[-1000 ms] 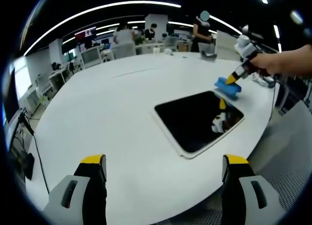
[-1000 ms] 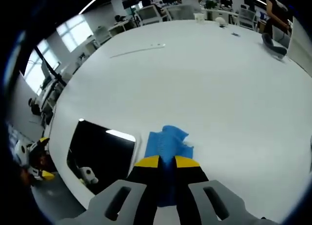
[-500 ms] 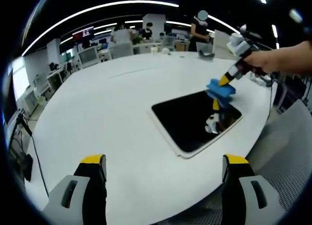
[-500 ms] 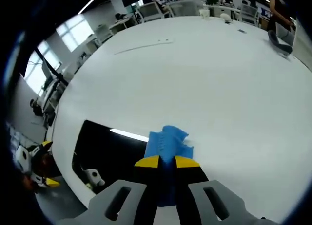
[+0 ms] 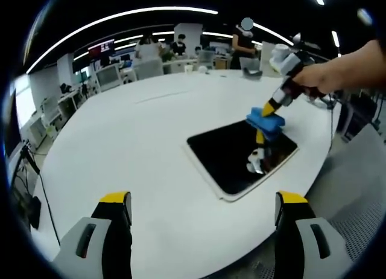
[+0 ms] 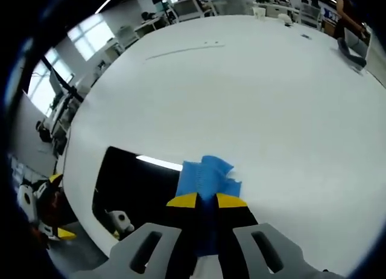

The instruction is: Wipe the mirror surface with the cleaning cloth until all visible marks leave the cleaned area.

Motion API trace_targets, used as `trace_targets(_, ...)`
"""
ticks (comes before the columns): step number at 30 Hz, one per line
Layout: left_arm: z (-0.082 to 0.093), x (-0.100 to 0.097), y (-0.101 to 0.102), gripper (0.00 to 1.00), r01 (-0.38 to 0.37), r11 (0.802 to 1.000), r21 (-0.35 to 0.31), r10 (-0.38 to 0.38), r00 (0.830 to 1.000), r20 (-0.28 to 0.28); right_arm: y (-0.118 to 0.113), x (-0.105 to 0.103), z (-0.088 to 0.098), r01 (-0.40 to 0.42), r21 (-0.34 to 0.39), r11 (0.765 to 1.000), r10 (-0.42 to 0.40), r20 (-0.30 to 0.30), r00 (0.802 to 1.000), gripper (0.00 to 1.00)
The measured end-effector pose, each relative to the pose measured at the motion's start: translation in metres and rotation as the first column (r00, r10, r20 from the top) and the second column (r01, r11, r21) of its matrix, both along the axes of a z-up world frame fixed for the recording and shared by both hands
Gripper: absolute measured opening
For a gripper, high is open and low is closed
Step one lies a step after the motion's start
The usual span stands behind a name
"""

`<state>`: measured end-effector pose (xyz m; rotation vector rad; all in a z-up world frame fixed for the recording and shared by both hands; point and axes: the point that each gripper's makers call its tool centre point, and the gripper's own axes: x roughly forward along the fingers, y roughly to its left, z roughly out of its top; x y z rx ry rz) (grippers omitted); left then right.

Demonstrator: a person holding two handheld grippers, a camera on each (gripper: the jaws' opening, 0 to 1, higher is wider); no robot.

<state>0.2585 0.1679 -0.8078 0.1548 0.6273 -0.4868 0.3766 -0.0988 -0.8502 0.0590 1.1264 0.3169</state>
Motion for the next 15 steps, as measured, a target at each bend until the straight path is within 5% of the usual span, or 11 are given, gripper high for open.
trace_targets(15, -0.009, -0.007, -0.007, 0.99, 0.034, 0.999, -0.014, -0.035, 0.998, -0.061, 0.02, -0.001, -0.003, 0.018, 0.019, 1.0, -0.017, -0.024, 1.0, 0.04)
